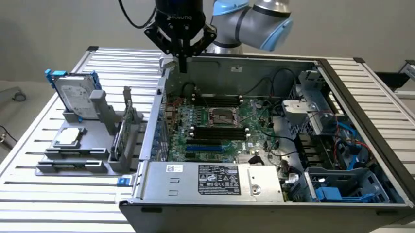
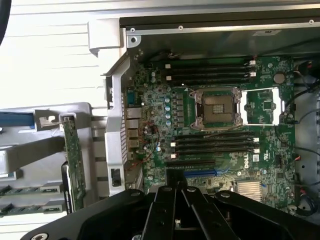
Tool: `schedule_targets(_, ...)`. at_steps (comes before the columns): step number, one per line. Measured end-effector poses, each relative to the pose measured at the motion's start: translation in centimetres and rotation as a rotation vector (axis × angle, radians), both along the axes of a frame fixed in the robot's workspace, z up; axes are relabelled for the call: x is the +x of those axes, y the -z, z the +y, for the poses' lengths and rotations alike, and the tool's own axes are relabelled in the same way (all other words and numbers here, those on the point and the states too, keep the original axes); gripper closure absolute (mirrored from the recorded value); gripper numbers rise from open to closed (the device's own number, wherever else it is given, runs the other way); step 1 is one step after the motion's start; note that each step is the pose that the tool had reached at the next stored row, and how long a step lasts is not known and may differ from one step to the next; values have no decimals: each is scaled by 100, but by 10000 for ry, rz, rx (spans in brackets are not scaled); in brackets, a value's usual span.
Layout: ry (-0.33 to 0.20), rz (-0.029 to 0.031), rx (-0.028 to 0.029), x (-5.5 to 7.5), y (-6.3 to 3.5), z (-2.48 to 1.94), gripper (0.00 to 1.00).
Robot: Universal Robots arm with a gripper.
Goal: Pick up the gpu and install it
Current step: 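Reach for the gpu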
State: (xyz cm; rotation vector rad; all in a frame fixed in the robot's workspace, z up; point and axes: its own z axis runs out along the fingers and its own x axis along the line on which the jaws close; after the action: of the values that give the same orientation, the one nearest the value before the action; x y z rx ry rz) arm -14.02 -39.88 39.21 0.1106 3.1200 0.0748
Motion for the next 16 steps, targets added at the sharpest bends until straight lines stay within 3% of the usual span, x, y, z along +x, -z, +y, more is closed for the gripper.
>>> schedule_targets(4,-1,7,1,-180,19,0,89)
schedule_targets(16,-1,119,-2,-726,157,0,89)
